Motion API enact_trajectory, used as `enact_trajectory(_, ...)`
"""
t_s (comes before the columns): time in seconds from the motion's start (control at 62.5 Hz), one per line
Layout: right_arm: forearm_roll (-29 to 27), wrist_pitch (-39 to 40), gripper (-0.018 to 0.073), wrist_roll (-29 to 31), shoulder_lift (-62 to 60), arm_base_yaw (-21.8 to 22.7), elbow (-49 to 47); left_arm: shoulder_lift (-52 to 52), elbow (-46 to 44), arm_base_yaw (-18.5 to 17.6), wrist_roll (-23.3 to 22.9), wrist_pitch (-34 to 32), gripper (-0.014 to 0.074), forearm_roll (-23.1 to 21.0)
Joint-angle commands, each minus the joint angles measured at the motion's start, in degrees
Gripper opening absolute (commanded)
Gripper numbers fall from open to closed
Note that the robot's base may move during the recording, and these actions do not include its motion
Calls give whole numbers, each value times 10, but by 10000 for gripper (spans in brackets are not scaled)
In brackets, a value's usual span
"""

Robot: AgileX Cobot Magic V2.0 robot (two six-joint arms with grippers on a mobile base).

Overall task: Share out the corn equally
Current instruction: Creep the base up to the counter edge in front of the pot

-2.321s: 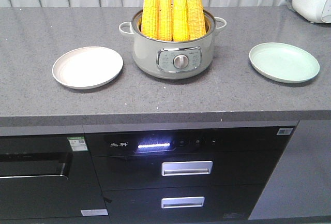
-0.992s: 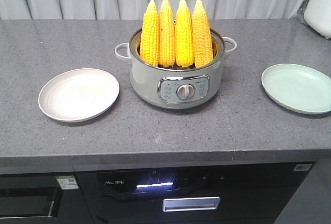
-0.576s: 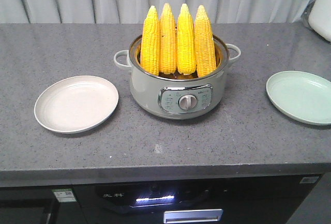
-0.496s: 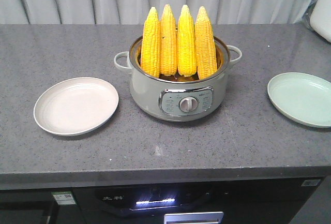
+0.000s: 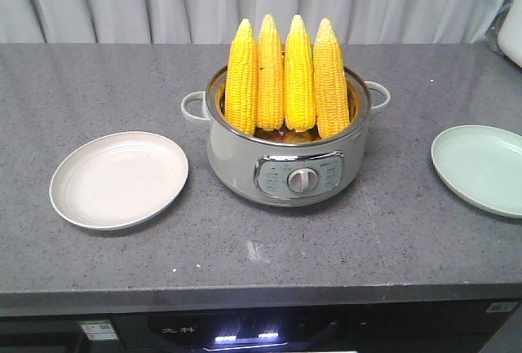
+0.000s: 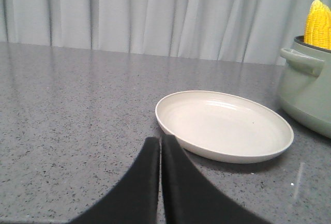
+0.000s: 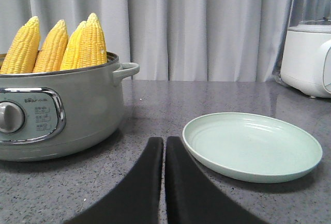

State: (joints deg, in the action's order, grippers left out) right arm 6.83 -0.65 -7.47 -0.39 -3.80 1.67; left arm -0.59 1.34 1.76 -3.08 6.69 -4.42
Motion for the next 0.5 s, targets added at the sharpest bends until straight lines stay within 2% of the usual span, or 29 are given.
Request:
enact_trajectory(0.0, 2, 45, -5, 0, 6, 4, 6, -9, 7, 1, 0, -39, -6, -5)
enact_trajectory(0.48, 2, 45, -5, 0, 6, 4, 6, -9, 7, 1, 0, -39, -6, -5)
